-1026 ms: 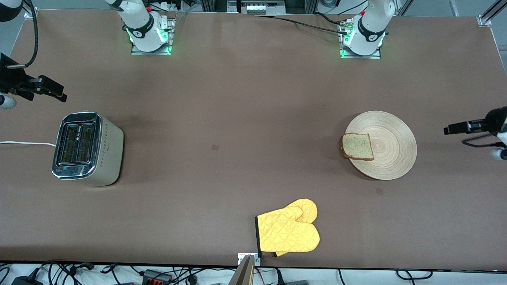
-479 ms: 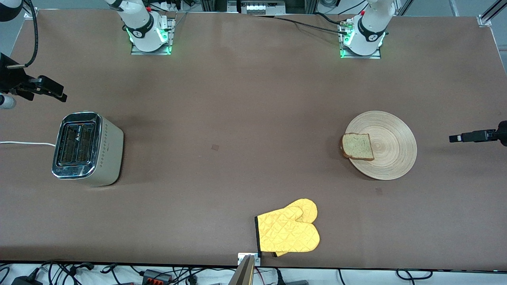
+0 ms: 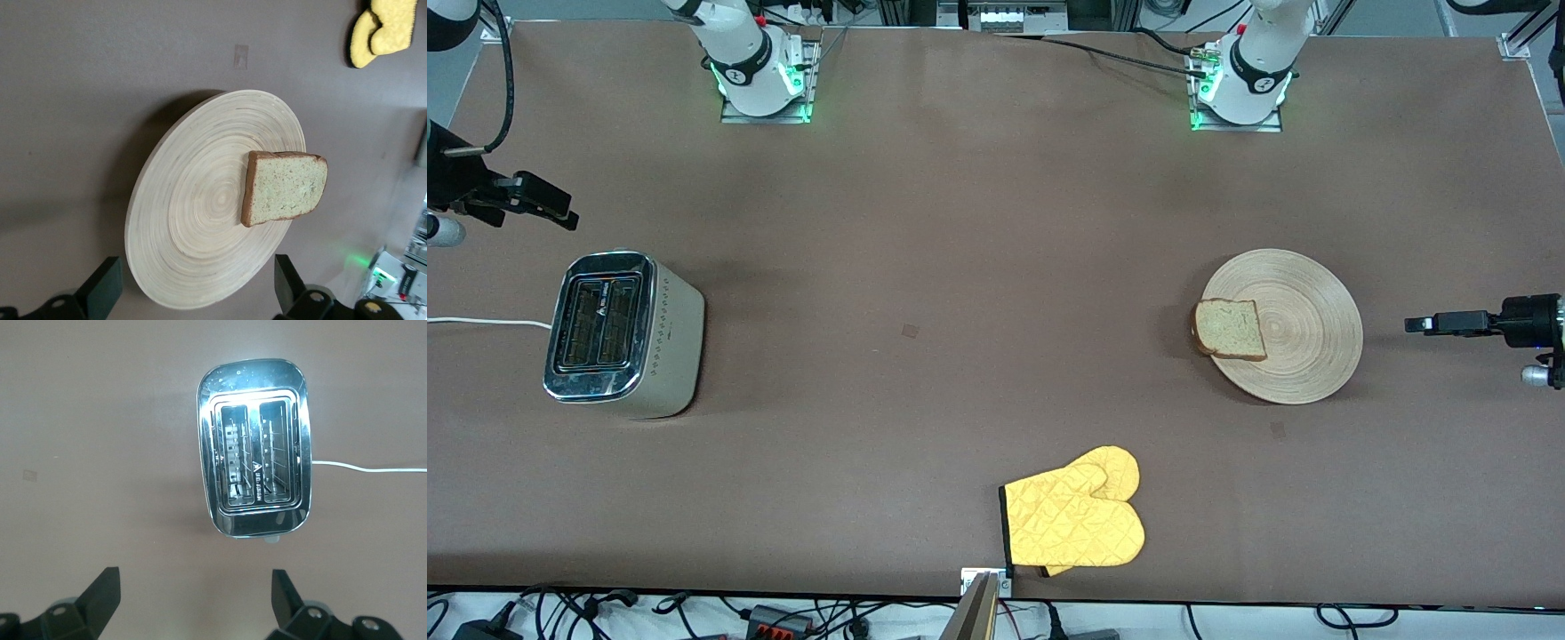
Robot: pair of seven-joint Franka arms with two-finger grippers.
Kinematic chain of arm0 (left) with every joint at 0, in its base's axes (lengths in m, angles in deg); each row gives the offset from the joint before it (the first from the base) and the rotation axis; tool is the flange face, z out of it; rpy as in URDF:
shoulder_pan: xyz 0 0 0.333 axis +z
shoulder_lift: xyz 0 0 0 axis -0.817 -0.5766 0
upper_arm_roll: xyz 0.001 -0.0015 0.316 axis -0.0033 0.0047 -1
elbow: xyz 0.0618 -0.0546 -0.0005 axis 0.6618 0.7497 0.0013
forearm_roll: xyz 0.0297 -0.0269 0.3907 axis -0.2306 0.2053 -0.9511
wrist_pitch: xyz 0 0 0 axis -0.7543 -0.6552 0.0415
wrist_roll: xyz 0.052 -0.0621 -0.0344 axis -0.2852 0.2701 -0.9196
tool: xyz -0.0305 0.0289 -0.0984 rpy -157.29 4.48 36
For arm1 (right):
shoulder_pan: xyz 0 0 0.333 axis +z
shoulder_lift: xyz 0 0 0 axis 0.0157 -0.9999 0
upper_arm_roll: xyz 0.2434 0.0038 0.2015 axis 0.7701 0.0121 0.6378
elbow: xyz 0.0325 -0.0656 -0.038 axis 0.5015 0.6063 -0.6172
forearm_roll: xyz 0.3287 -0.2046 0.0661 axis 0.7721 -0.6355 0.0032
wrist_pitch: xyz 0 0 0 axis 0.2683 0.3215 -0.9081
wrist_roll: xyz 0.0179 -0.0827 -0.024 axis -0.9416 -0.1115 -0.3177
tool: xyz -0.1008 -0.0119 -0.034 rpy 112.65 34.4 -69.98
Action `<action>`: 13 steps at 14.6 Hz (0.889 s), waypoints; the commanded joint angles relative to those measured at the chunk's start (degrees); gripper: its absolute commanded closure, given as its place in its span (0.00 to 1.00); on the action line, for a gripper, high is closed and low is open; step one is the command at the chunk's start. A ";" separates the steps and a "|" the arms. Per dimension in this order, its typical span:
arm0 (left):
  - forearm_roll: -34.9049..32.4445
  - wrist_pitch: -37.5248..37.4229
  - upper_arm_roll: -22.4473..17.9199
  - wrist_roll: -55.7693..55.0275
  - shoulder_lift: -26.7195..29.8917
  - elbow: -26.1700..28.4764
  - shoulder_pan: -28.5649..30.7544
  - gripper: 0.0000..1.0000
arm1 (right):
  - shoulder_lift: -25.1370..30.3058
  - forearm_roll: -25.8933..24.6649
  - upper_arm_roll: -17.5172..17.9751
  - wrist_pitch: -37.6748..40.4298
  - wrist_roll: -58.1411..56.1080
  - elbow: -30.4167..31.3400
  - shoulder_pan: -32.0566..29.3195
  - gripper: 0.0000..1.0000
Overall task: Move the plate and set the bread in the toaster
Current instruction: 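Reach the left gripper down to the rim of the wooden plate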
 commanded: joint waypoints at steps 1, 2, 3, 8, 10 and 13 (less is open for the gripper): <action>4.45 0.20 0.49 7.38 -3.87 0.16 2.16 0.00 | -0.42 0.43 0.02 1.07 -0.70 -1.32 -0.21 0.00; 5.42 0.20 0.49 8.53 -4.75 1.12 2.95 0.01 | -0.42 0.43 0.02 1.07 -0.70 -1.32 -0.21 0.00; 6.47 0.20 0.49 9.58 -5.28 2.00 3.56 0.01 | -0.42 0.43 0.02 0.99 -0.70 -1.32 -0.21 0.00; 8.06 0.38 0.58 13.28 -9.14 3.15 3.48 0.14 | -1.12 0.69 0.10 0.90 -0.62 -1.32 -0.04 0.00; 8.06 0.46 0.75 15.29 -10.82 3.06 3.57 0.22 | -2.35 0.95 0.28 0.55 -0.62 -1.32 0.14 0.00; 8.76 0.81 0.75 18.55 -11.79 3.06 3.57 0.49 | -4.46 1.31 1.42 0.28 -0.62 -1.41 0.40 0.00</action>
